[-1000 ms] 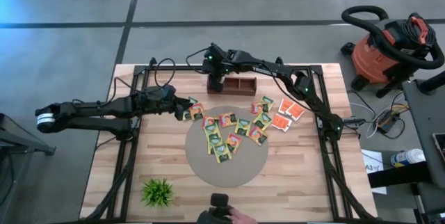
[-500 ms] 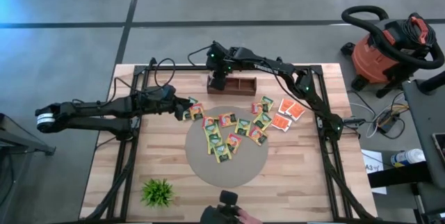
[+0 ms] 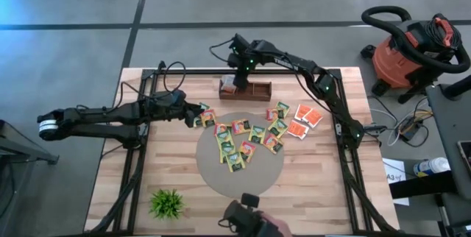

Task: Pick & Place Tea
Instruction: Put the white tea bag into the left section of the wooden organizer

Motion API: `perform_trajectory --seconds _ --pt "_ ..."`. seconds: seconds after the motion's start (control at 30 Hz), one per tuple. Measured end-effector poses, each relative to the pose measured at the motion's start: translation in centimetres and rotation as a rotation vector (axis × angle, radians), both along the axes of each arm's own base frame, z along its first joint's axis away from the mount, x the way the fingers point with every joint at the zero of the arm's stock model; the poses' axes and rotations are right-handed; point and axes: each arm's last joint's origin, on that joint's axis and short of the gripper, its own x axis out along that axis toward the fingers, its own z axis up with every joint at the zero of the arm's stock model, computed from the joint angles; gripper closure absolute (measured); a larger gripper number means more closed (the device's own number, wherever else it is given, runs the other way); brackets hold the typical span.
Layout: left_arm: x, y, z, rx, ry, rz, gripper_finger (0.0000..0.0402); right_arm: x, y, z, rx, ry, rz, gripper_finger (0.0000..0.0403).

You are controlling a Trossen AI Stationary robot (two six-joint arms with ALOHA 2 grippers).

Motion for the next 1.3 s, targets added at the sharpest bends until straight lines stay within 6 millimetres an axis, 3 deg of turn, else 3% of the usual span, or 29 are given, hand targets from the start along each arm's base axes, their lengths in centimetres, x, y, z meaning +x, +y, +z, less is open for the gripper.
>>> perform_trajectory --seconds 0.63,0.97,1.3 --pt "0.0 0.0 0.0 0.004 0.001 0.011 0.0262 -0.2 0.5 -2.2 0.056 0.042 0.025 0.0321" --pt "0.0 0.0 0.0 -0.001 -0.001 0.013 0.0262 -0.2 0.5 -2.3 0.057 0.047 0.01 0.0321" --pt "0.0 0.0 0.0 0.002 0.002 0.018 0.0262 -0.4 1.2 0.3 0.076 0.038 -0.017 0.0321"
